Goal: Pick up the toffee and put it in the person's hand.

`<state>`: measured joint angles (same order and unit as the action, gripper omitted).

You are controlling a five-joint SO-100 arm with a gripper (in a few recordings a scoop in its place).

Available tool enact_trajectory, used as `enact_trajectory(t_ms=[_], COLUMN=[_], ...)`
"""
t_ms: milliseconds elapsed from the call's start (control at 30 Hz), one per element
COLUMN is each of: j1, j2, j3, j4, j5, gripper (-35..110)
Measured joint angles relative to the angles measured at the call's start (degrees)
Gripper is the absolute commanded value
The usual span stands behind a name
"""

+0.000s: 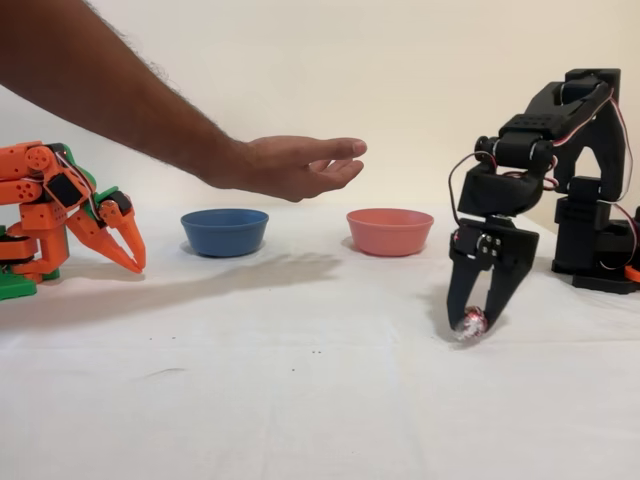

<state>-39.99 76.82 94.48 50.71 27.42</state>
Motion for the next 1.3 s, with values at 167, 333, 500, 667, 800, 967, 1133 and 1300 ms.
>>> enact_trajectory(t_ms=[167, 333, 500, 667, 800, 967, 1133, 1300], j1=[3.0, 5.6, 9.0, 12.2, 15.0, 18.5, 19.8, 19.6], j2=[3.9, 8.0, 12.9, 17.8, 20.8, 23.6, 24.7, 24.5], j3=[0.0, 0.6, 2.5, 4.3, 4.6, 5.4, 6.3, 7.4], j4=[-0.1, -0.2, -0.8, -2.2, -3.0, -4.4, -4.7, -4.7], j5=[-1.8, -3.2, -4.8, -6.9, -7.3, -8.2, -8.1, -7.6], gripper=[16, 16, 17, 18, 18, 18, 18, 19])
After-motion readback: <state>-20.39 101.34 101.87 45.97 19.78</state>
